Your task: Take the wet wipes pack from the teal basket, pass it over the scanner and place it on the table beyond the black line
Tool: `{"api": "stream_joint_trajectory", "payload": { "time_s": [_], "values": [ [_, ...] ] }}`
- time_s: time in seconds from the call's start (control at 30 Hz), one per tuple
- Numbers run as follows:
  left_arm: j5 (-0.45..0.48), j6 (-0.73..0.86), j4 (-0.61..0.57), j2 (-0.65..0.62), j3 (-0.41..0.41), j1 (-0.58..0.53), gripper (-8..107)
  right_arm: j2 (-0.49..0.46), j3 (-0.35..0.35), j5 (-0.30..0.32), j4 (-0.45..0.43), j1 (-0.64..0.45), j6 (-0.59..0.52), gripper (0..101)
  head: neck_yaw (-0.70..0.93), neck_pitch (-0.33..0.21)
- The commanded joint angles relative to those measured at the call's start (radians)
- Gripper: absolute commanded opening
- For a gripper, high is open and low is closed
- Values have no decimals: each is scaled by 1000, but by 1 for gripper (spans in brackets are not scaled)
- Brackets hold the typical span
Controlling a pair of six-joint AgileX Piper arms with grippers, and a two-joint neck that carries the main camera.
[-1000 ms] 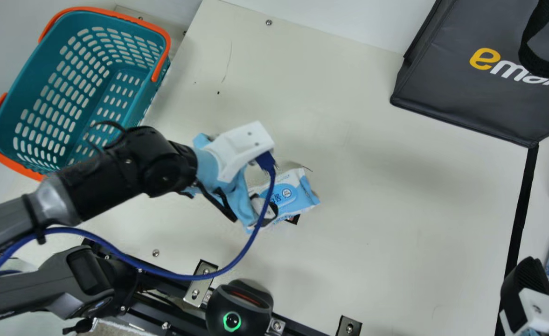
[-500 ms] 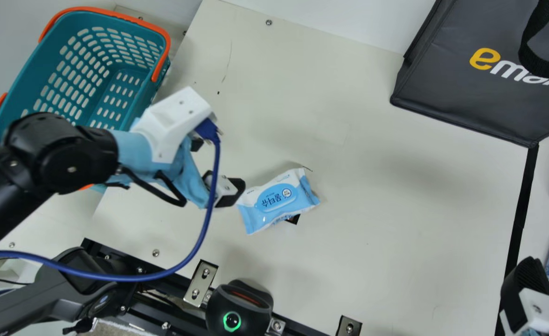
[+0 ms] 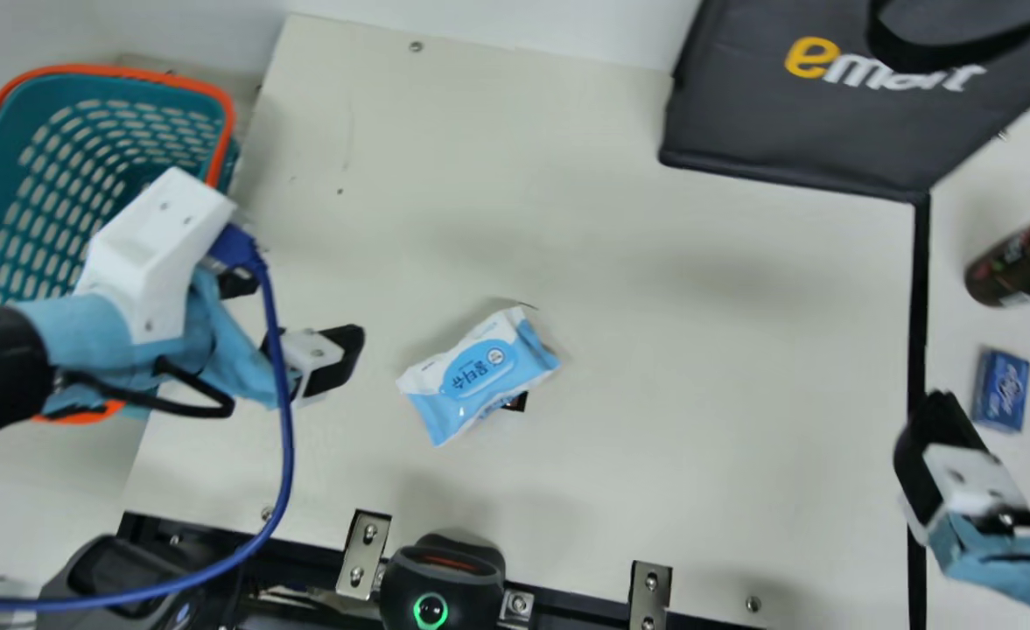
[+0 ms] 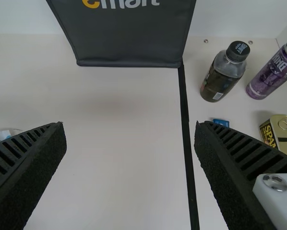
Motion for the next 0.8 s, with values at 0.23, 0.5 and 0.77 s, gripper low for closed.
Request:
{"api": "stream_joint_trajectory", "payload": {
  "time_s": [0.23, 0.5, 0.77],
  "values": [
    [-2, -5, 3, 1, -1, -7, 90, 0, 0, 0, 0, 0, 0, 95, -117, -29],
    [-27, -34, 15, 29, 3, -92, 83, 0, 0, 0, 0, 0, 0, 95, -117, -29],
    [-77, -88, 49, 85, -4, -219, 30, 0, 0, 0, 0, 0, 0, 95, -117, -29]
  ]
}}
